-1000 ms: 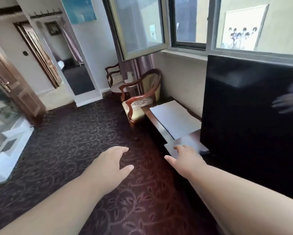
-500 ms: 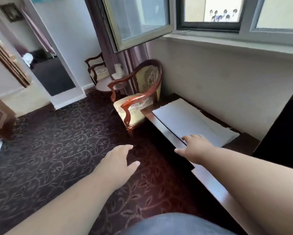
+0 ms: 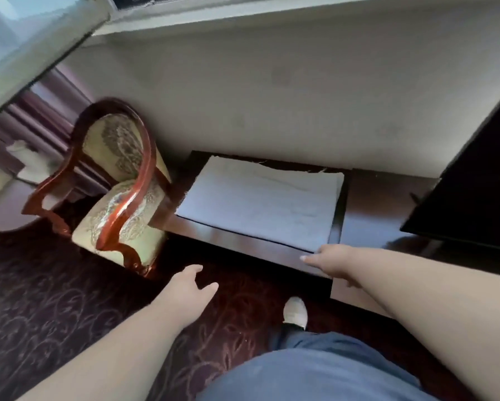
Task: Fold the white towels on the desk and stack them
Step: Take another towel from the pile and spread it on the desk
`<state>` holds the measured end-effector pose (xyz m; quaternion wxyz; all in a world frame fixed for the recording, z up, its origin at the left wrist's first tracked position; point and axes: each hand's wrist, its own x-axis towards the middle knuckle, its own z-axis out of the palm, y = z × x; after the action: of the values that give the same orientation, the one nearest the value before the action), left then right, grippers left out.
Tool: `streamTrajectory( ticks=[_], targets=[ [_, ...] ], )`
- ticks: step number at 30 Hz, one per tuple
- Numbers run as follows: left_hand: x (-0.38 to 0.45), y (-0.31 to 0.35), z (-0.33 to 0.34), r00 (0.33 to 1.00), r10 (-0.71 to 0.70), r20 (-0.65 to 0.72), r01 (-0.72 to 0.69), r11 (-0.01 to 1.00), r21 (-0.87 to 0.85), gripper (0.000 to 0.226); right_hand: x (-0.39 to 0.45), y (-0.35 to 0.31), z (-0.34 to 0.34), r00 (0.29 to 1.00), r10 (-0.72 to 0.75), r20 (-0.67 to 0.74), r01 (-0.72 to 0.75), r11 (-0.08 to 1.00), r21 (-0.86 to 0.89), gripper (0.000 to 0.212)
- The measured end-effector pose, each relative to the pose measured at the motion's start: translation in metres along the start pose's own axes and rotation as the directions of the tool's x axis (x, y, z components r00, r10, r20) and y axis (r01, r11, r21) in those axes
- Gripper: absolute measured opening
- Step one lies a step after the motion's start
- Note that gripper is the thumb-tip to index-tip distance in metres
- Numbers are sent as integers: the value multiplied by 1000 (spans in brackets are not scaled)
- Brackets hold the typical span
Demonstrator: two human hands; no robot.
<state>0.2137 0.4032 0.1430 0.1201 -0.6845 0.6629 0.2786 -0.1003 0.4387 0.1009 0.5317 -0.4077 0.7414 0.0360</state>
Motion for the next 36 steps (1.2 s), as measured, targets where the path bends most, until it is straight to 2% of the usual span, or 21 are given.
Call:
streamTrajectory(
  ticks=[1,2,3,4,6,8,10,11,14,16,18,20,22,24,25,28,30,31,32,34,36],
  targets=[
    [21,3,-2,999,-30,44,31,999,-34,68,12,-10,-3,994,59,89,-79,968,238,68],
    [42,5,-6,996,-52,73,56,997,-55,69,27,-19,-5,987,79,138,-132,889,439,65],
    [64,8,-11,994,-64,90,69,996,-54,70,45,-28,-9,987,94,131,-151,819,553,62],
    [85,9,-19,992,-65,111,70,997,-42,71,63,-40,-16,988,109,112,-154,790,593,61],
    [122,11,-38,988,-41,151,38,999,21,73,91,-65,-27,988,125,87,-152,865,479,64],
    [155,17,-55,988,-22,151,14,998,55,72,112,-90,-39,992,102,75,-117,966,230,65],
    [190,25,-69,990,-4,140,-6,997,72,70,131,-115,-50,996,54,65,-56,998,42,61],
    [206,29,-72,989,3,145,-16,996,88,69,139,-124,-54,996,40,79,-41,999,9,58],
    [250,39,-67,983,32,180,-52,993,105,67,163,-139,-54,992,71,106,-72,997,14,59],
    [282,44,-55,974,51,221,-70,994,79,67,186,-135,-47,986,142,86,-153,978,144,65],
    [317,43,-42,960,-17,281,27,999,-31,69,205,-128,-35,966,243,89,-258,922,287,72],
    [352,33,-29,905,-196,378,305,918,-255,74,221,-118,-15,923,365,123,-377,793,479,74],
    [387,21,-22,789,-354,502,570,727,-383,77,236,-108,8,855,462,235,-478,525,704,73],
    [421,2,-15,717,-446,536,692,551,-467,75,250,-97,30,798,527,292,-478,259,839,70],
    [437,-7,-15,701,-473,533,713,483,-508,73,257,-94,38,770,568,291,-441,144,886,70],
    [484,-30,-15,719,-532,448,658,313,-685,70,280,-87,51,674,688,267,-240,-138,961,72],
    [507,-37,-14,722,-538,435,640,280,-715,66,293,-85,52,644,708,289,-127,-274,953,58],
    [515,-35,-13,711,-525,468,662,274,-698,60,300,-84,51,644,706,295,-87,-315,945,49],
    [523,-37,-11,671,-546,501,699,242,-673,54,304,-82,50,652,700,291,-50,-344,938,44],
    [530,-37,-7,637,-551,538,742,251,-622,45,311,-81,46,684,673,283,15,-400,916,43],
    [534,-37,-3,654,-527,543,729,246,-639,35,312,-82,40,696,659,284,55,-443,895,40]
  ],
)
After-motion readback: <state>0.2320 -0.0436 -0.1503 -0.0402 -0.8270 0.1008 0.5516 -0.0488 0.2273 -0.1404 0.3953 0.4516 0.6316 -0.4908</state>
